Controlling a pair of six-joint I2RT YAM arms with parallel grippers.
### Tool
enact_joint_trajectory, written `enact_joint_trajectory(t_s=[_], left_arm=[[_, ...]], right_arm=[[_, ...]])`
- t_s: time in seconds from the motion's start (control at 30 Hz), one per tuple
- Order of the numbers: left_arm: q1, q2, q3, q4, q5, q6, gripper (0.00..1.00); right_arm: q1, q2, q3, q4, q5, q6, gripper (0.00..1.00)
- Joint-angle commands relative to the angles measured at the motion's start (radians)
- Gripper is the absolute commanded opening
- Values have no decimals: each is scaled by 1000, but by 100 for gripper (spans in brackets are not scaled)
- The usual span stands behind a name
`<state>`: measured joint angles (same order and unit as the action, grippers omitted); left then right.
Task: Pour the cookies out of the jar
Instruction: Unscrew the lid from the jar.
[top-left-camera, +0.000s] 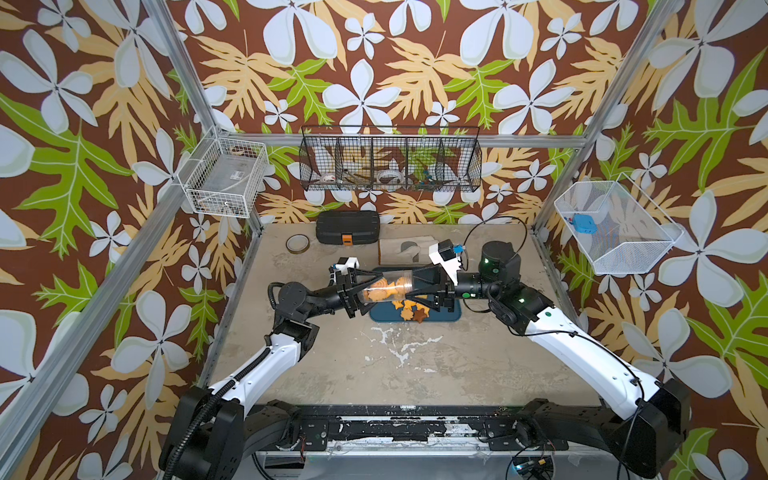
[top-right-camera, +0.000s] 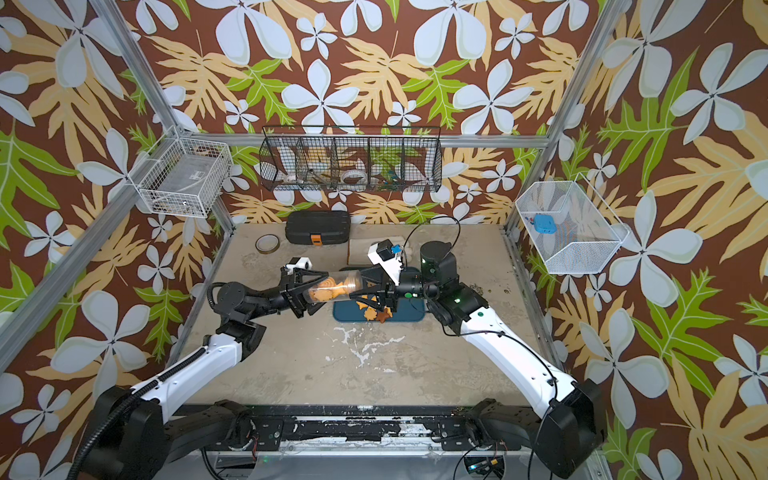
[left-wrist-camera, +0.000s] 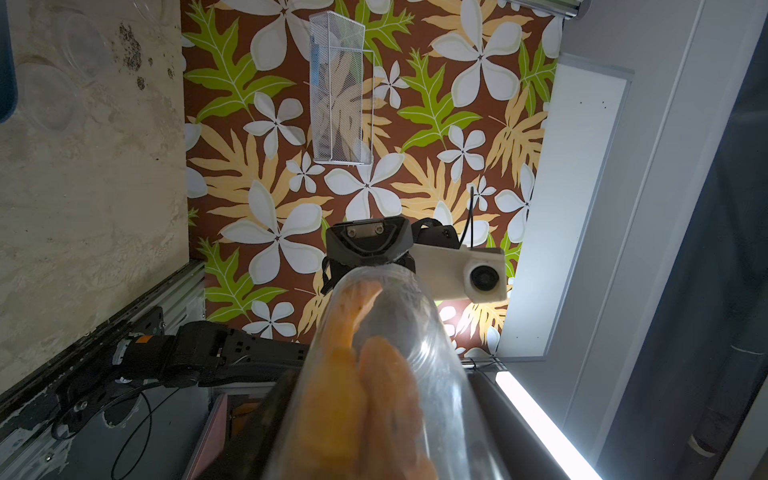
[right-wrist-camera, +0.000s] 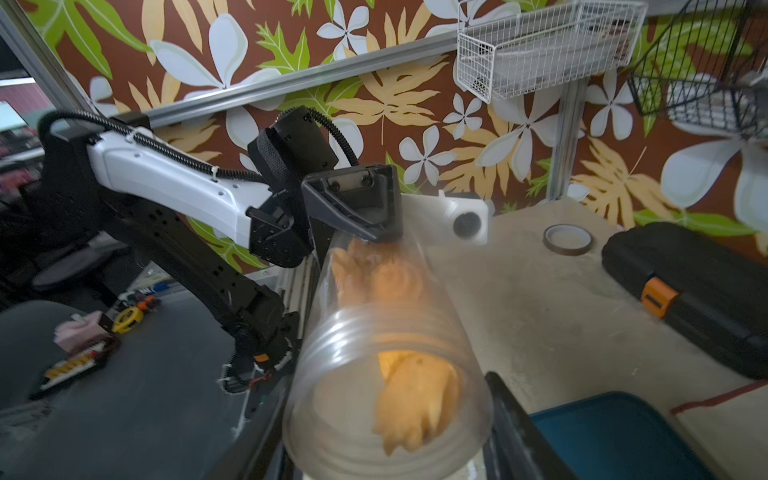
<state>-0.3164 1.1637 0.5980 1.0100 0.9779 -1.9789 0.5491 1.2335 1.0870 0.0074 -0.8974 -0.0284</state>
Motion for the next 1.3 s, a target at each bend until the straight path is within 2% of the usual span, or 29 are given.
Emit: enact_joint_trajectory(t_s=[0.0, 0.1, 0.2, 0.43, 0.7, 0.9, 1.0, 1.1, 1.27], left_arm=[[5, 3, 0, 53, 18, -41, 49], [5, 11, -1, 45, 26, -41, 48], [5, 13, -1, 32, 31, -34, 48], [5, 22, 0, -1, 42, -11, 48], [5, 8, -10, -109, 53, 71, 49], [5, 13, -12, -119, 51, 78, 49], [4, 14, -7, -125, 49, 83, 49], [5, 17, -5, -125, 41, 86, 49], [5, 25, 11, -130, 25, 101, 49]], right_arm=[[38, -15, 8, -82, 200, -382, 33], [81, -27, -9, -81, 301, -552, 33], [122, -42, -34, -45, 465, -700, 34], [187, -52, -65, -28, 716, -1066, 34], [247, -136, -176, 32, 863, -1343, 33], [267, -143, -202, 38, 881, -1342, 35], [268, -138, -184, 20, 863, -1308, 59], [268, -143, -167, 12, 857, -1214, 98], [268, -188, -80, -139, 813, -938, 100]])
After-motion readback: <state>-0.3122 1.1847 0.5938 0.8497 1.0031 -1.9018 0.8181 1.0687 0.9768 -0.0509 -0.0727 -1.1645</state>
